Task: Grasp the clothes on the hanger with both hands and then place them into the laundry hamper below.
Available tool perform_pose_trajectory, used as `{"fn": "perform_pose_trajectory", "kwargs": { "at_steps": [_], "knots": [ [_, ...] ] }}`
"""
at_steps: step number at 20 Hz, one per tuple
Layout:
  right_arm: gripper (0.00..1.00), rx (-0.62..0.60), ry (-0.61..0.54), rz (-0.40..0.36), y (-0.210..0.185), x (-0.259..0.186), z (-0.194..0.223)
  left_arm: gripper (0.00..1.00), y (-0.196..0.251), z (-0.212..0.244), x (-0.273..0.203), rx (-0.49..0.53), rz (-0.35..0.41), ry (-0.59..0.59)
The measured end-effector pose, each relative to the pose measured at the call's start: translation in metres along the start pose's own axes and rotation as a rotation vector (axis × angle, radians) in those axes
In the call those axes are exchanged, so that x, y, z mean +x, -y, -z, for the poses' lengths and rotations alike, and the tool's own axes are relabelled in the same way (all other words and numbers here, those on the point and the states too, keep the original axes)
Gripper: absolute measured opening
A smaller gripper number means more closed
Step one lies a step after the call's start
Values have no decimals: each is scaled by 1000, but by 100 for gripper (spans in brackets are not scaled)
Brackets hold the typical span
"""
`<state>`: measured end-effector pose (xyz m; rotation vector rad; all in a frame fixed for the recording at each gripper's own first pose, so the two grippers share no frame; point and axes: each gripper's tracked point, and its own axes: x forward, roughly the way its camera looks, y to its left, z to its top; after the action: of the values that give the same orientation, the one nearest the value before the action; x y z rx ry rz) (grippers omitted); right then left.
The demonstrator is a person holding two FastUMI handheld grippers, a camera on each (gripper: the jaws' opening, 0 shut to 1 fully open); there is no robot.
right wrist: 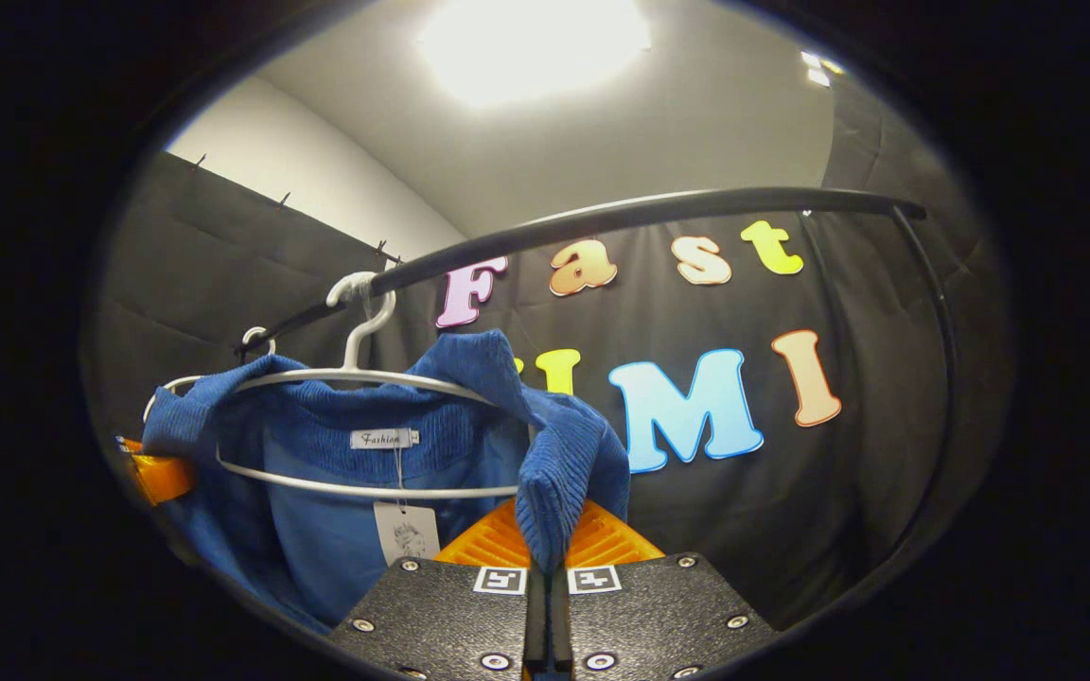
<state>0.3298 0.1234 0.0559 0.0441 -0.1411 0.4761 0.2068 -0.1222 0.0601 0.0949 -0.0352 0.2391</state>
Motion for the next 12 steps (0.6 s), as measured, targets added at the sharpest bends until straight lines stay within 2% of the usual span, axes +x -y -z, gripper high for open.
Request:
{"fn": "perform_pose_trajectory", "kwargs": {
  "at_steps": [2,4,5,6,12],
  "knots": [
    [2,-7,37,11,4,-1,-16,5,-7,-13,-5,44,5,0],
    [0,-21,73,28,11,-4,-34,5,-13,-26,-7,38,9,1],
    [1,-28,95,39,16,-3,-43,1,-16,-31,-8,24,9,1],
    [1,-32,116,46,20,-2,-52,5,-22,-38,-7,15,2,8],
    [2,-97,172,69,38,16,-71,5,-51,-63,7,52,-35,51]
  ]
}}
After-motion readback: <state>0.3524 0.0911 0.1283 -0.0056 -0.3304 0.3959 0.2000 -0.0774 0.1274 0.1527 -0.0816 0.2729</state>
